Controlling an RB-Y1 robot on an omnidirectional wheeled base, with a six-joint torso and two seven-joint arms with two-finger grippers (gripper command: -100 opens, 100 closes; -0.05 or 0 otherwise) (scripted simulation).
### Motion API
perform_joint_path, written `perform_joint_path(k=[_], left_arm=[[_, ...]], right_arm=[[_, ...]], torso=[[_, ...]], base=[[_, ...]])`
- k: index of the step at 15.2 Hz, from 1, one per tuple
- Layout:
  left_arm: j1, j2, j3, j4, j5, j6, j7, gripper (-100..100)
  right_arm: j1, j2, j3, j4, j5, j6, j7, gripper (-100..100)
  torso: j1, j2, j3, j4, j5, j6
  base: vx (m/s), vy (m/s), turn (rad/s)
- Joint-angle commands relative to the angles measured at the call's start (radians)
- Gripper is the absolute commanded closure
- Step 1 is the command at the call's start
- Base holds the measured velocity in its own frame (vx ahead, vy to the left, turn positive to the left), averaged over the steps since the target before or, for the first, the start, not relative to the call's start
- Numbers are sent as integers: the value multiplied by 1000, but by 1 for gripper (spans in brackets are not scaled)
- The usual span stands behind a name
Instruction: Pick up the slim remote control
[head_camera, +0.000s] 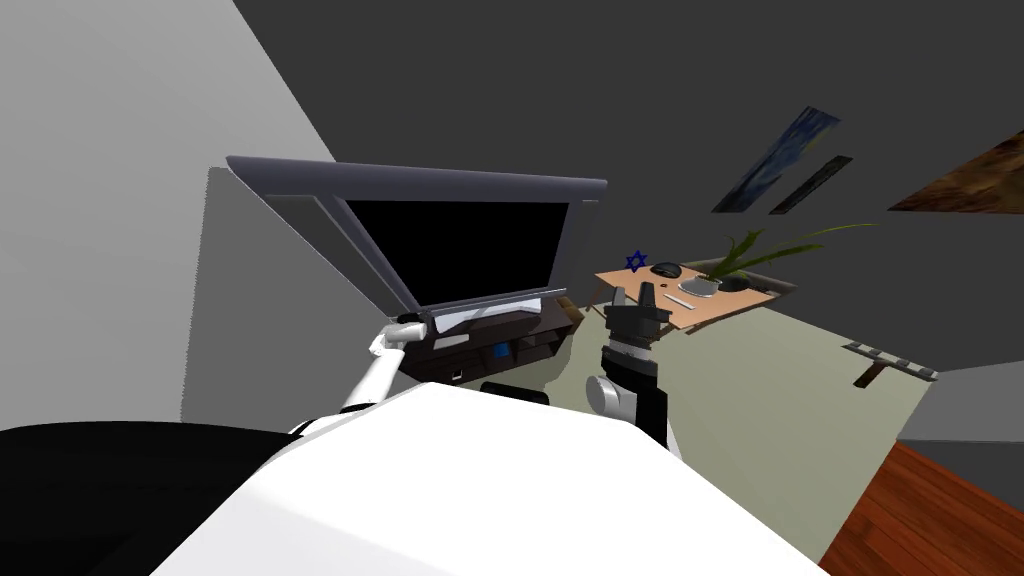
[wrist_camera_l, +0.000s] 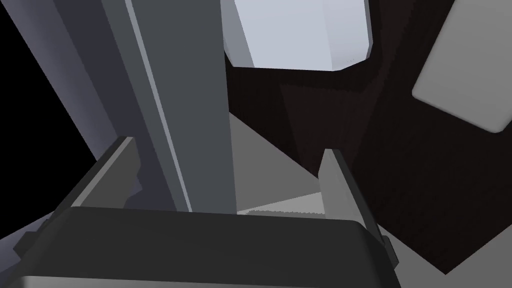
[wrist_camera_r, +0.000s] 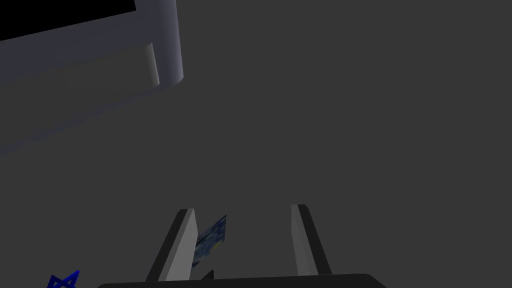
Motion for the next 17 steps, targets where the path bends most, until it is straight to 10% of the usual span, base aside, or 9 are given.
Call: perform_joint_path(k=[1,17], left_arm=[[-18,5,18,46,13,50,-2,-100],[-116,9,95,279,56,344,-5,-100]], right_arm=[[0,0,0,0,0,0,0,0],[0,0,0,0,0,0,0,0]], torso=[[0,0,0,0,0,0],[0,-1,-1,0,0,1]], base=[[-17,20,-158],[-12,25,-159]])
